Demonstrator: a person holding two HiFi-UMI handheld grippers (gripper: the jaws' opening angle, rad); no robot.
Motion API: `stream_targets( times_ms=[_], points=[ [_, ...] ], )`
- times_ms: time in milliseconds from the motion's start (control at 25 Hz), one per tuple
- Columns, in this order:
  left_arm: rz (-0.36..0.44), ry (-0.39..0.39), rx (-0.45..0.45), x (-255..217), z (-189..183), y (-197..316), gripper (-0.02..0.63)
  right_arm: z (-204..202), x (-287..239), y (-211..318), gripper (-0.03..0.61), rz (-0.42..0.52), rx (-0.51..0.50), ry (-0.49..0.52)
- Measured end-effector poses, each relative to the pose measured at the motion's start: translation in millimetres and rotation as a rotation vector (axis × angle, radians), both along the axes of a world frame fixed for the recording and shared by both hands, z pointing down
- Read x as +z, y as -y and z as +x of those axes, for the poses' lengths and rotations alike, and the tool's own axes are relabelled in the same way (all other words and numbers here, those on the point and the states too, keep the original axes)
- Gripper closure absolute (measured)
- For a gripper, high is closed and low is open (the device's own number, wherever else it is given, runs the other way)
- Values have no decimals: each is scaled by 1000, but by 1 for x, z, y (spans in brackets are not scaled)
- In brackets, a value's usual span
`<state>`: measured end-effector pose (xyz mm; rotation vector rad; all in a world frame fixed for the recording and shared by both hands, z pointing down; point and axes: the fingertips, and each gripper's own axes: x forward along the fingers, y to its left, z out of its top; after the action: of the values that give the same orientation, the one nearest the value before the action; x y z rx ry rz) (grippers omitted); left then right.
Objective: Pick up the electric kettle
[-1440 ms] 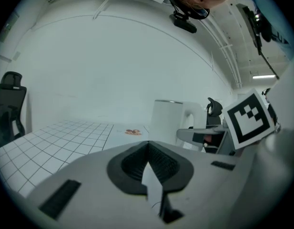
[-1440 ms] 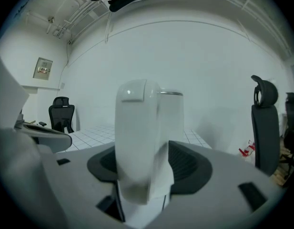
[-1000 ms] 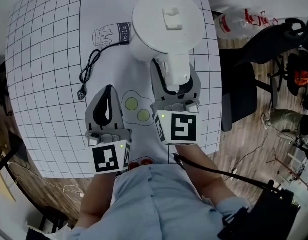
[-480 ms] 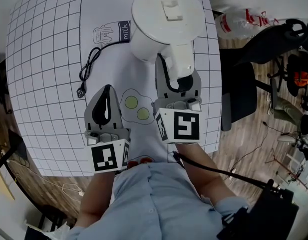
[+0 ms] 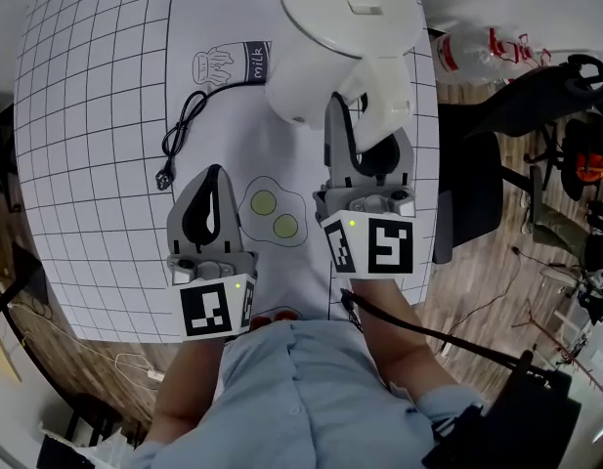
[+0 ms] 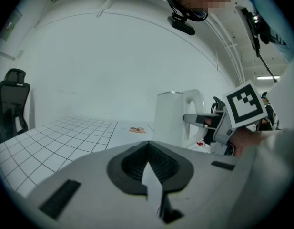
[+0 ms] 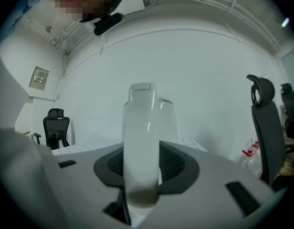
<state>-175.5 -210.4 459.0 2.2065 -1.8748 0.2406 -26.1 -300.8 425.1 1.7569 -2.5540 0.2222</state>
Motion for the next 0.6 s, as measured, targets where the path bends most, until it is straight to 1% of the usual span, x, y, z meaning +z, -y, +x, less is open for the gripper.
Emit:
stream_targets(
  times_ms=[120,160,400,600],
  points=[
    [-3,0,-10,2,-5,1,614,4,-13,5,471,47,7,37],
    [-3,0,-13,2,-6,2,614,4,-17,7,492,59,7,47],
    [3,3,-22,2,-9,3,614,8,-24,13,495,80,3,75],
    [17,5,-24,-6,-7,2,614,13,-43,12,495,122,0,95]
  ],
)
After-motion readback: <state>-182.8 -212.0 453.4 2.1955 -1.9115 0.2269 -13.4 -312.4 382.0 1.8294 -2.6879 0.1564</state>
